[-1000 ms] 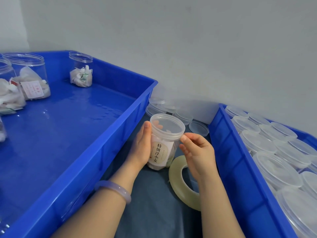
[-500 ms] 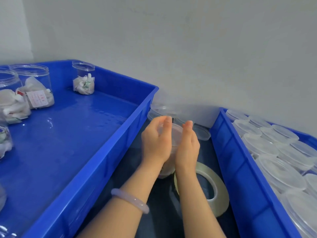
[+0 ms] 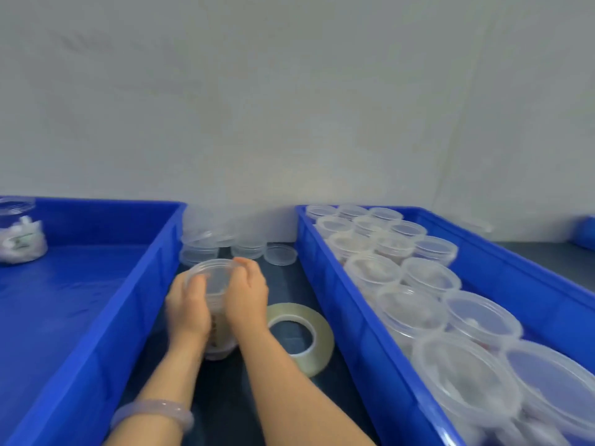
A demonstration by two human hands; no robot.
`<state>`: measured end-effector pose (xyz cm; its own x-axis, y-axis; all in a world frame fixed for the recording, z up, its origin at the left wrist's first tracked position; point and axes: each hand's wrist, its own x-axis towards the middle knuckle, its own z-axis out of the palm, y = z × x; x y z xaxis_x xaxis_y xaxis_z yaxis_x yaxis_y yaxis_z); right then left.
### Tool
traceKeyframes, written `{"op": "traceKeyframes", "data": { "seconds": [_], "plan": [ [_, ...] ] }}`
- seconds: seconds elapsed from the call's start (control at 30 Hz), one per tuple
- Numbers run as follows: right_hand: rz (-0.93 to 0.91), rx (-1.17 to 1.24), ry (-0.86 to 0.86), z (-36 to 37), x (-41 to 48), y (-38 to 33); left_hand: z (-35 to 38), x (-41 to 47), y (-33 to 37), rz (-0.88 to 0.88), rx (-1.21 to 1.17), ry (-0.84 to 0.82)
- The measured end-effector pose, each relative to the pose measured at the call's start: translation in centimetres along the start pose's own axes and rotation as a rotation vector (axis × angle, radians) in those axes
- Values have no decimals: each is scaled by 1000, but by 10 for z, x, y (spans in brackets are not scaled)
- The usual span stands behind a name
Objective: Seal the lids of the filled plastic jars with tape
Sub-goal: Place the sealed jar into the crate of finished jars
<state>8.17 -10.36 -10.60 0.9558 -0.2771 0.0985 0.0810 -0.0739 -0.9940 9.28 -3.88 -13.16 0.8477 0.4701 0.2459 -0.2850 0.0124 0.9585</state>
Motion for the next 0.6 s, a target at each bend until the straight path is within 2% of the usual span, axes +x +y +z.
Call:
{"op": "traceKeyframes", "data": {
  "seconds": [0.07,0.17,0.23,0.27,0.37,0.43,0.5,0.6],
  "plan": [
    [12,-2,8,-10,-12,-15,2,-9,19,21,-13,31],
    [-203,73,73,-31,-29,-61,17,-29,74,144,-203,22],
    [-415,101,152,-58,-36,-102,36,-44,113,189,-440,-65],
    [-504,98,202,-77,-39,-121,49,-52,133,239,-482,-103],
    [-698,-27,438,-145,-41,-161,98,-74,180,384,-404,-307],
    [-720,-230,605,-194,-35,-173,136,-90,194,395,-387,-524],
    [-650,-407,709,-242,-23,-172,176,-106,191,346,-276,-739],
    [-443,-607,694,-299,0,-140,227,-126,163,243,41,-958]
  ]
}}
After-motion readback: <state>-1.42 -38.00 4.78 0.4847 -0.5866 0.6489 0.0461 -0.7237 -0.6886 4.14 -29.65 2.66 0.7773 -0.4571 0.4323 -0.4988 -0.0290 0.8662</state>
